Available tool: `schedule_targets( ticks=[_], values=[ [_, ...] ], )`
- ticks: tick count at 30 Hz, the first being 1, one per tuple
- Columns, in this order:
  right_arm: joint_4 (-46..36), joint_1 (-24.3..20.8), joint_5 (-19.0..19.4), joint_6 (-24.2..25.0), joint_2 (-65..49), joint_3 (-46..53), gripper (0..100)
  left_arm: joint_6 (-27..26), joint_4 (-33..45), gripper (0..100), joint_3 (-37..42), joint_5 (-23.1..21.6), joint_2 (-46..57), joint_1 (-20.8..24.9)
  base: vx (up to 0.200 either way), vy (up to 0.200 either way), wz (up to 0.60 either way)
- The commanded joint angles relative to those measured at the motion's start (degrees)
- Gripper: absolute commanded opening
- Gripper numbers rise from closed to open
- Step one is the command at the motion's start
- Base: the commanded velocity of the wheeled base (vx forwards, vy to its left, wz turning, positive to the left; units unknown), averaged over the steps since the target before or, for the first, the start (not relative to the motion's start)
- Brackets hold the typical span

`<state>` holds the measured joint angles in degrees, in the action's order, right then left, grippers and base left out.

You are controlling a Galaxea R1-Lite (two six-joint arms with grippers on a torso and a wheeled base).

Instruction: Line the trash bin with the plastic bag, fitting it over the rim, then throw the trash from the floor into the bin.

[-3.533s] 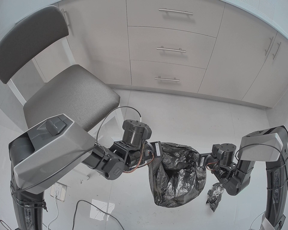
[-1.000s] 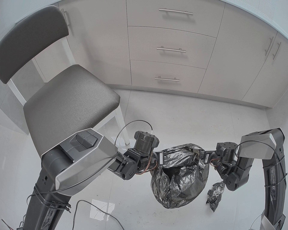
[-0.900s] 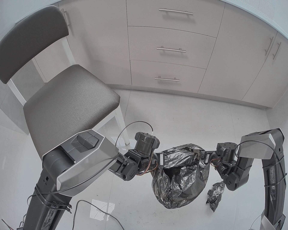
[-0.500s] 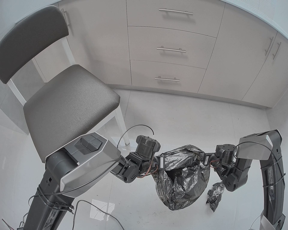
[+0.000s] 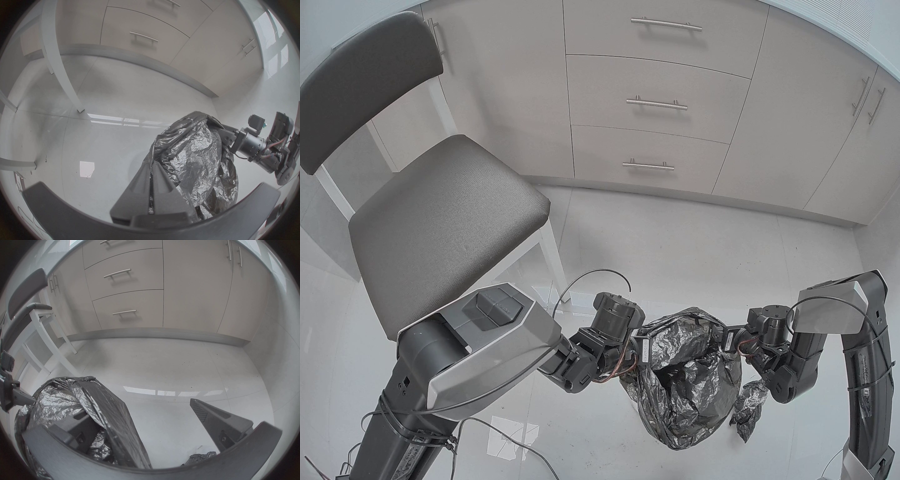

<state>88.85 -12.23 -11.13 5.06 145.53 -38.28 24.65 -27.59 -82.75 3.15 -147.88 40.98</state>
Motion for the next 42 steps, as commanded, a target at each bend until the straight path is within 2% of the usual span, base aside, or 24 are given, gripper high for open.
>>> schedule_targets(
  ticks=[1,12,21,29,42],
  values=[
    [0.0,0.2,0.4,0.2,0.3,0.4,100,0.0,-0.1,0,1.6,0.1,0.9,1.2,0.0,0.0,0.0],
    [0.2,0.3,1.8,0.4,-0.3,1.7,100,0.1,-1.5,0,8.1,0.5,4.5,-1.0,0.0,0.0,0.0],
    [0.9,-0.6,2.7,0.7,-3.1,3.9,100,0.6,-4.0,0,15.7,1.6,9.2,0.2,0.0,0.0,0.0],
    [1.2,-0.7,3.7,1.4,-3.9,4.8,100,0.3,-4.8,0,15.7,1.9,7.3,0.2,0.0,0.0,0.0],
    [1.2,-0.4,3.7,2.4,-2.4,3.0,100,-1.3,-3.7,0,10.3,2.0,2.2,-0.6,0.0,0.0,0.0]
  ],
)
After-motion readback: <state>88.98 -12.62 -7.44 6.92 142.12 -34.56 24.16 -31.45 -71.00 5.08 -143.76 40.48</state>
